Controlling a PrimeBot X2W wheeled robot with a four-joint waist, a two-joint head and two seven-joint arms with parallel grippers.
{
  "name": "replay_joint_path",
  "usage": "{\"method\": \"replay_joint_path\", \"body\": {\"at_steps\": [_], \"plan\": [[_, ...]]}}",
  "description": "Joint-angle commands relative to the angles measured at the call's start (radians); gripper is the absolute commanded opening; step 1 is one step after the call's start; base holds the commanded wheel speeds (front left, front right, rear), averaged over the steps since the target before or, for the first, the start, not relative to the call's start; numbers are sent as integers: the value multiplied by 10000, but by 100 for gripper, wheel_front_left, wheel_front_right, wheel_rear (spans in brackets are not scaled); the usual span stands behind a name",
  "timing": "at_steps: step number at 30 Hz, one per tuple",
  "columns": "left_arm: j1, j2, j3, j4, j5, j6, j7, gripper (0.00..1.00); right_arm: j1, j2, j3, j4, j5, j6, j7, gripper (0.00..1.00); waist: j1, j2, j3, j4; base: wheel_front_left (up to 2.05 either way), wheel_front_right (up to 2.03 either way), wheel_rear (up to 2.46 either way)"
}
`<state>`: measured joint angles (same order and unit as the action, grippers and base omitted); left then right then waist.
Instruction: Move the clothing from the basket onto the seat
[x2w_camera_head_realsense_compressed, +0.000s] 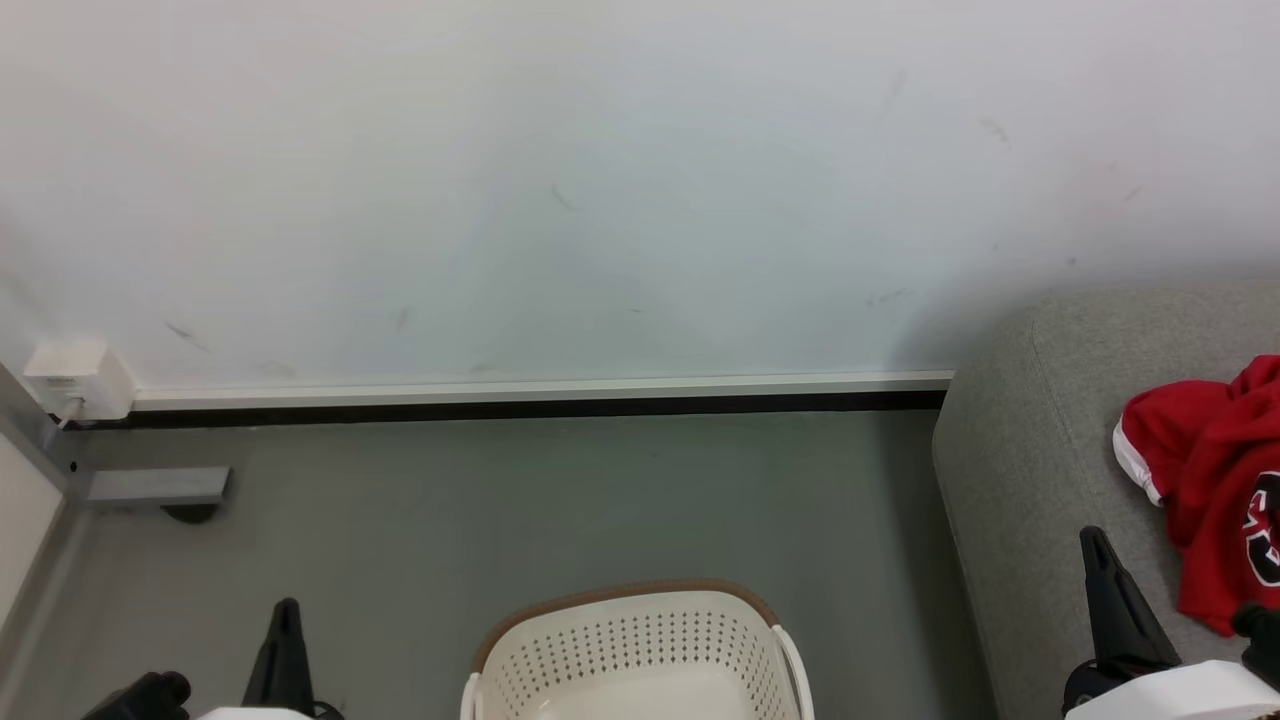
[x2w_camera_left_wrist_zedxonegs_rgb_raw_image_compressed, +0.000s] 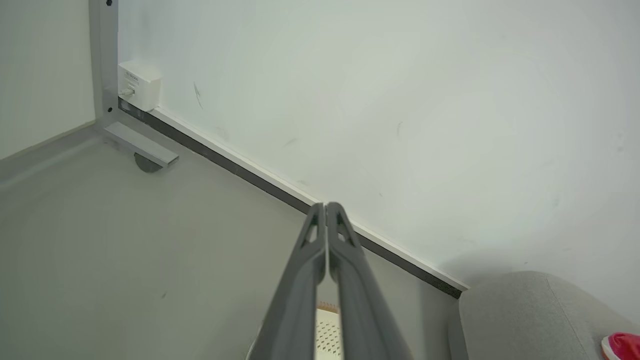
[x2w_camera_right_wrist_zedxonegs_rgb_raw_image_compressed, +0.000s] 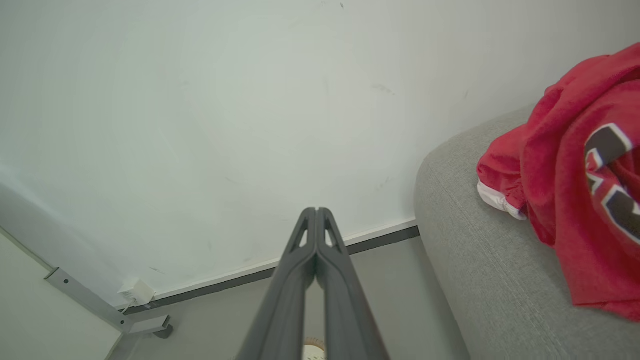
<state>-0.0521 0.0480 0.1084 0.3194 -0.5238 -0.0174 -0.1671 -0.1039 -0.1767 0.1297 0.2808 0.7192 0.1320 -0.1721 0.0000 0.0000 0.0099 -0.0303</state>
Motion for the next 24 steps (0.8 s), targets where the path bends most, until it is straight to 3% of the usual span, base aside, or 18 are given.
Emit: {"method": "replay_joint_path", "body": {"at_steps": [1, 24], "plan": [[-232, 74, 17, -183, -343, -49, 63, 0, -162, -5, -124, -171, 305, -4, 71, 0, 0, 0, -1, 4, 0, 0, 0], [-382, 67, 24, -375, -3655, -388, 913, 0, -171, 351, -818, -228, 3038, -8, 911, 0, 0, 0, -22, 69, 0, 0, 0]]}}
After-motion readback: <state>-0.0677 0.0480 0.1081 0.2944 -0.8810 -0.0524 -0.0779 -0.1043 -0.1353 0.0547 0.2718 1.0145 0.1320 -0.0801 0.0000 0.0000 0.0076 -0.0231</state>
